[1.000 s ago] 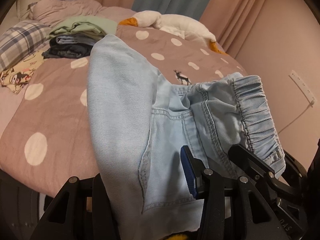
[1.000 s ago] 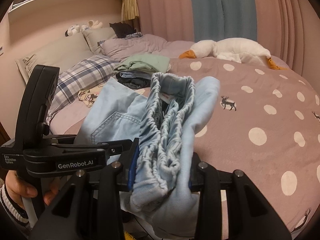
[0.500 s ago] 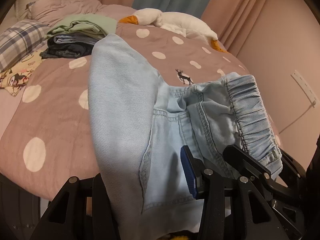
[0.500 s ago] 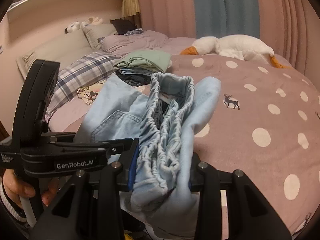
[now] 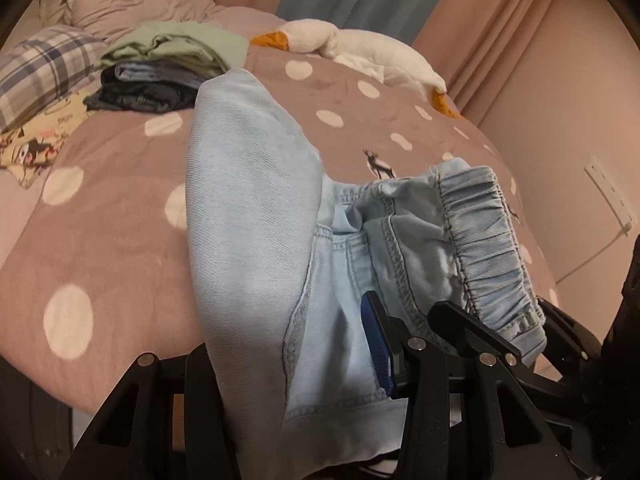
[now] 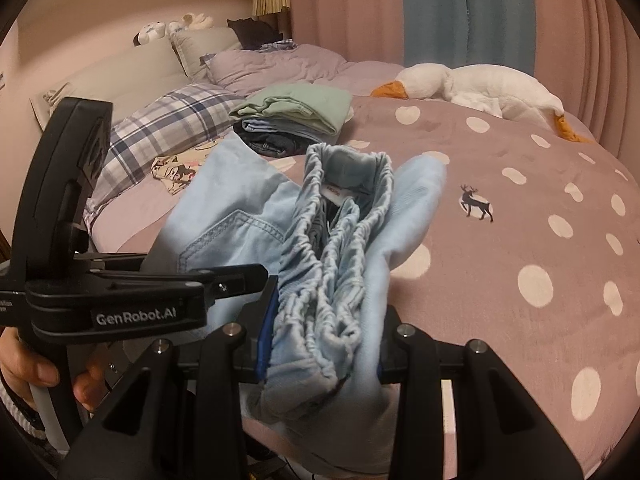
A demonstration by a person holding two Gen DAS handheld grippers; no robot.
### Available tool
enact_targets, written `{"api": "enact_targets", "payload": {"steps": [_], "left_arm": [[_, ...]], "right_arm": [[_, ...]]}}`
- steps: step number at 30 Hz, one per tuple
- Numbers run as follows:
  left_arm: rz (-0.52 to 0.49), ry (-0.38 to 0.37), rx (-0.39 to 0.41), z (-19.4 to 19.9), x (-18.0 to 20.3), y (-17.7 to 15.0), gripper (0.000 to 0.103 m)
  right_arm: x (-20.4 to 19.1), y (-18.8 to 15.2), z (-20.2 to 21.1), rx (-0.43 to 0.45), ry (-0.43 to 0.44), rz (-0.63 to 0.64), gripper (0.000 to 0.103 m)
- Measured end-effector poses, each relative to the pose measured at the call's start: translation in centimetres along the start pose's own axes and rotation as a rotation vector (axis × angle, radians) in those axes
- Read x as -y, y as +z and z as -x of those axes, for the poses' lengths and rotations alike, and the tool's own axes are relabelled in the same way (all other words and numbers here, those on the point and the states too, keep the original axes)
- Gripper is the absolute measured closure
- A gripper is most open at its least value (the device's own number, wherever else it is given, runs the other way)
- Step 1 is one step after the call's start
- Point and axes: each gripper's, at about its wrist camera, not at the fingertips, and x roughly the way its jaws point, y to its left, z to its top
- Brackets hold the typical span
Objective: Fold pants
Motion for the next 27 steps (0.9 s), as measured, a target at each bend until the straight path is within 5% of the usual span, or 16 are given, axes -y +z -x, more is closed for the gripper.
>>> {"api": "enact_targets", "payload": {"steps": [11, 27], "left_arm": [[-0.08, -0.003, 0.039, -2.1, 1.5, 5.2, 0.057], [-0.163, 0.013, -0.019, -8.9, 4.1, 9.4, 0.057]], "right_arm": [[3.7, 3.3, -2.7, 0.055, -0.014, -0.08, 0.066], [9.7, 5.7, -6.9, 0.055, -0.068, -0.142, 0.066]]}}
